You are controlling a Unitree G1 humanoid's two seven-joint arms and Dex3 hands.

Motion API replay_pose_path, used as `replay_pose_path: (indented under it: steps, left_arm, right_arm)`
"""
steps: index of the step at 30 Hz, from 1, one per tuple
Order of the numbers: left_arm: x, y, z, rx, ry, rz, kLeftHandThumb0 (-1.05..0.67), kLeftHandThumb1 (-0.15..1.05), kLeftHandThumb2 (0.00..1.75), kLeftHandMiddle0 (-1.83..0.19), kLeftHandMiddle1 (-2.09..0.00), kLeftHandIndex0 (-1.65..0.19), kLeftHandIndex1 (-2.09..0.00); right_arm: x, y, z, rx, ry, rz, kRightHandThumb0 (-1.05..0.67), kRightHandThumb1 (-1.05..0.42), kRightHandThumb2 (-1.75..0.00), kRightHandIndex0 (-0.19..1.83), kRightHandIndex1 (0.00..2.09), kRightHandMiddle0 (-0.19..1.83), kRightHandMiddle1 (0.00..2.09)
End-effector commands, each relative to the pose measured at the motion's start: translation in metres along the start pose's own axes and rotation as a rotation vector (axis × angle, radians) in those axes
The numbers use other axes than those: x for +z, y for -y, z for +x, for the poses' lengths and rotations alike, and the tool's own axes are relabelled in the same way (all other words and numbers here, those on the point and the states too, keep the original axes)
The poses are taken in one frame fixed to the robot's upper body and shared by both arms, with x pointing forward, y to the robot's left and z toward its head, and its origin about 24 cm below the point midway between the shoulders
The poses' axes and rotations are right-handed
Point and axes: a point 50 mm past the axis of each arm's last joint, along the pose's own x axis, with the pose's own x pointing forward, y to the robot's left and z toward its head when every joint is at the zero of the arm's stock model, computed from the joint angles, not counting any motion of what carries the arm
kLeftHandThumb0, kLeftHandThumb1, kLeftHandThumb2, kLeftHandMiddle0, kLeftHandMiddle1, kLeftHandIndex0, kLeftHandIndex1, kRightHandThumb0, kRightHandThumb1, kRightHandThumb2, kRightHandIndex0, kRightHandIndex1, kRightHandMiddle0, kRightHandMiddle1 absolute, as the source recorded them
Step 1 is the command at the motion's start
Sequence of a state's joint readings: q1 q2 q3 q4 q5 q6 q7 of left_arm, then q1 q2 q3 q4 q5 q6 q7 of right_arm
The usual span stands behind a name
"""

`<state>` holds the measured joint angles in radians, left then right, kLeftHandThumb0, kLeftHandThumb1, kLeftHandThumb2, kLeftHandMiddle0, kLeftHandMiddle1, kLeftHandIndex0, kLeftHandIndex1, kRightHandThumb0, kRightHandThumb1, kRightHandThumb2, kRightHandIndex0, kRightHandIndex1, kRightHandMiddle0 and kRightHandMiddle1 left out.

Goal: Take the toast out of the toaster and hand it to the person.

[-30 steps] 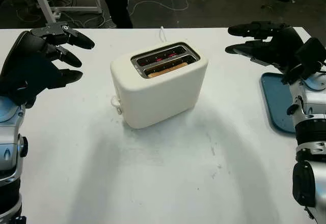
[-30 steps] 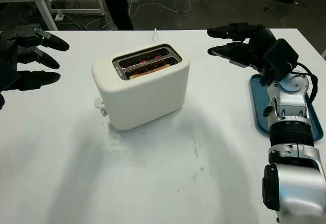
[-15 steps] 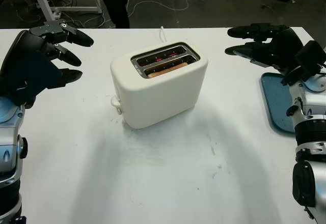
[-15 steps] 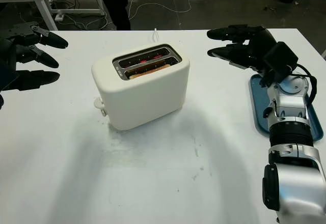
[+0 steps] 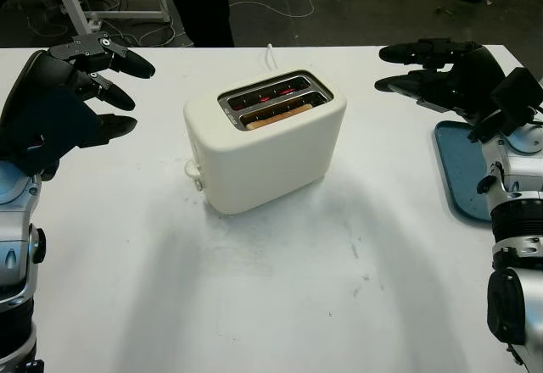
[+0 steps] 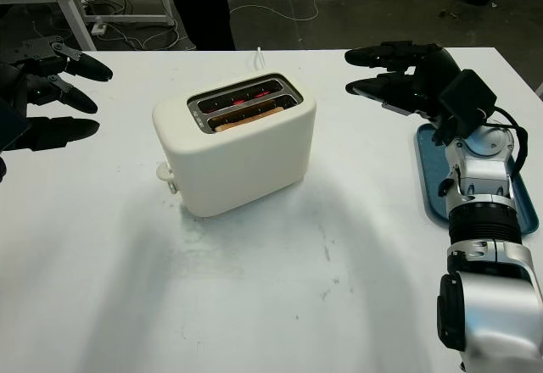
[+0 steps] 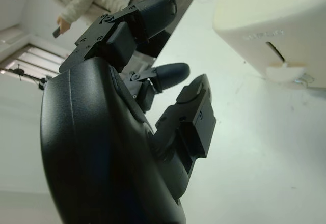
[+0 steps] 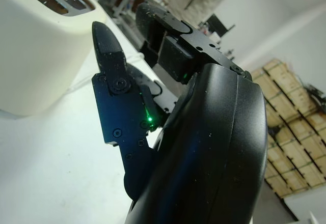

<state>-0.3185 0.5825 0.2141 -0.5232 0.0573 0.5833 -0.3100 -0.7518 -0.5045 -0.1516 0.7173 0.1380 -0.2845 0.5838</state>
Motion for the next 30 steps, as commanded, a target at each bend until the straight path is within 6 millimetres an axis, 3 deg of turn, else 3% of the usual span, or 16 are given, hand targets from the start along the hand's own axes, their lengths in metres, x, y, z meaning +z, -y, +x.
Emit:
replay_pose_path:
  steps: [1,30]
  left_arm:
    - [0.0011,-0.0002,-0.0008,0.002,0.001,0.008,0.53,0.92,0.13,-0.49,-1.32,-0.5,-1.0]
    - [0.0015,0.0012,0.0003,-0.002,0.014,-0.006,0.55,0.92,0.14,-0.5,-1.33,-0.47,-1.01]
  right_arm:
    - [0.0011,-0.0003,0.0001,-0.006,0.015,0.003,-0.39,-0.86,0.0,1.07,0.0,0.92,0.0]
    - [0.0016,0.0002,-0.0007,0.001,0.012,-0.005,-0.43,-0.86,0.0,1.05,0.0,0.91,0.0]
